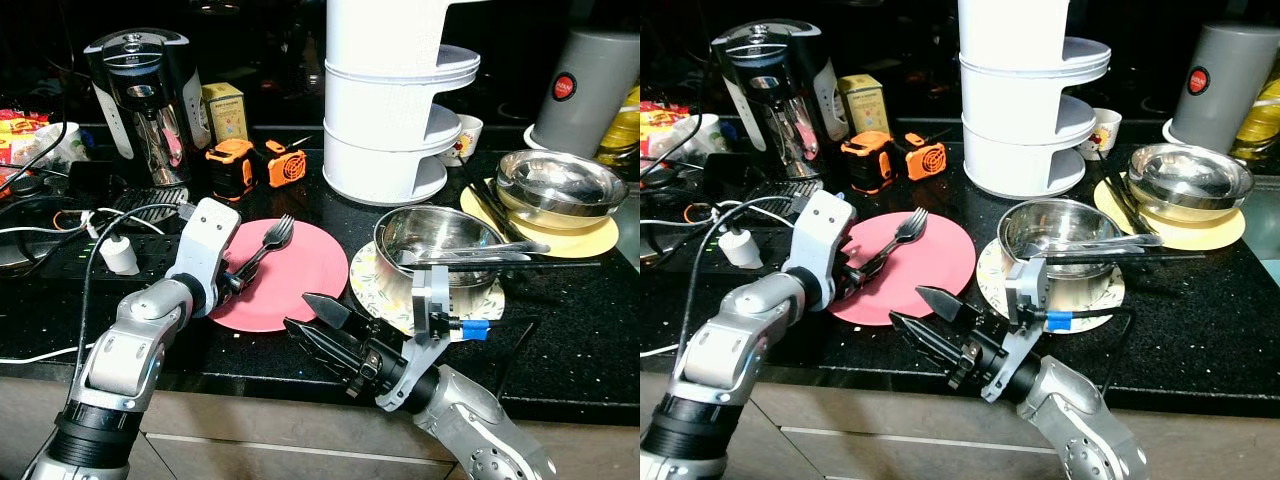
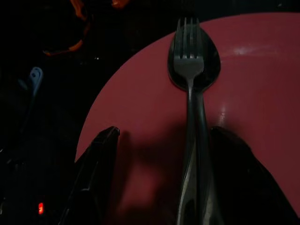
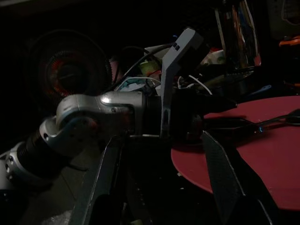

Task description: Kitchen organization

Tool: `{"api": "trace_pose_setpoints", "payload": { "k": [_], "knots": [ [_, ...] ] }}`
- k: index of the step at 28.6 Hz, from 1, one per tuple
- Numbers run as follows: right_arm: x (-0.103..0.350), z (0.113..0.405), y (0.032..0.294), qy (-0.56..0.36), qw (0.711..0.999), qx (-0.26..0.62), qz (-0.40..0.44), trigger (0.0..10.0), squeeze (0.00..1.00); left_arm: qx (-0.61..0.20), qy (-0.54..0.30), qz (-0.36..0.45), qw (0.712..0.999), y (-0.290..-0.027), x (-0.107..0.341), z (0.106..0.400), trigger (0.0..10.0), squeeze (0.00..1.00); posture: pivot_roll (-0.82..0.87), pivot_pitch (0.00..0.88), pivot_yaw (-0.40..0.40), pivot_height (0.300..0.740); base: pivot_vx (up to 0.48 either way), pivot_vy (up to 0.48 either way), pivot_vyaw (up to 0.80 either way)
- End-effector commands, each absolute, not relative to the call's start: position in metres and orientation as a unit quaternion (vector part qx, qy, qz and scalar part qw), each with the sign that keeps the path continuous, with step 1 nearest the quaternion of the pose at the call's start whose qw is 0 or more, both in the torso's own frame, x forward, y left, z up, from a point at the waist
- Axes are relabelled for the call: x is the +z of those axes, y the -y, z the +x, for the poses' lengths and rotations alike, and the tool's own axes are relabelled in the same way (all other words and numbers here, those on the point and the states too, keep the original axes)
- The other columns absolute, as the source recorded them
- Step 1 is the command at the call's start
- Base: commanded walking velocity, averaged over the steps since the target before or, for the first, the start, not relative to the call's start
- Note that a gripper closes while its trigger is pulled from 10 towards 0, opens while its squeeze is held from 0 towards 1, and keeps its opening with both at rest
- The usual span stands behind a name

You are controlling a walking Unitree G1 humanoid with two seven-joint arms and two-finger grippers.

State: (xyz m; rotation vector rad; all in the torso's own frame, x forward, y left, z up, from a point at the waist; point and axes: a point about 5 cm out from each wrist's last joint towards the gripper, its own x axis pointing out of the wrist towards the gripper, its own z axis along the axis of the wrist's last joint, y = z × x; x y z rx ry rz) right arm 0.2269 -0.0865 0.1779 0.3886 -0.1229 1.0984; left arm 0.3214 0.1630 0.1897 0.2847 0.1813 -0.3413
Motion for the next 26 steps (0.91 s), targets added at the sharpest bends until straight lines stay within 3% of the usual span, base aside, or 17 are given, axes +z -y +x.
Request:
{"api": "trace_pose_setpoints", "payload": {
  "k": [1,2,17,26],
  "knots": [
    [0.175,0.227,0.086,0.049,0.837,0.515,0.176,10.0,0.00,-0.172,-0.133,0.150,0.964,-0.166,0.177,0.320,2.4,0.00,-0.02,0.000,0.029,0.740,0.000,0.000,0.00],
    [0.175,0.227,0.086,0.048,0.839,0.514,0.174,10.0,0.00,-0.174,-0.142,0.152,0.963,-0.167,0.176,0.320,0.0,0.00,-0.02,0.000,0.029,0.740,0.000,0.000,0.00],
    [0.171,0.231,0.086,0.042,0.848,0.504,0.156,10.0,0.00,-0.189,-0.182,0.147,0.954,-0.165,0.169,0.315,0.0,0.00,-0.02,0.000,0.023,0.740,0.000,0.000,0.00],
    [0.170,0.232,0.086,0.041,0.850,0.503,0.149,10.0,0.00,-0.200,-0.136,0.134,0.961,-0.156,0.182,0.317,0.0,0.00,-0.02,0.000,0.022,0.740,0.000,0.000,0.00]
  ]
}}
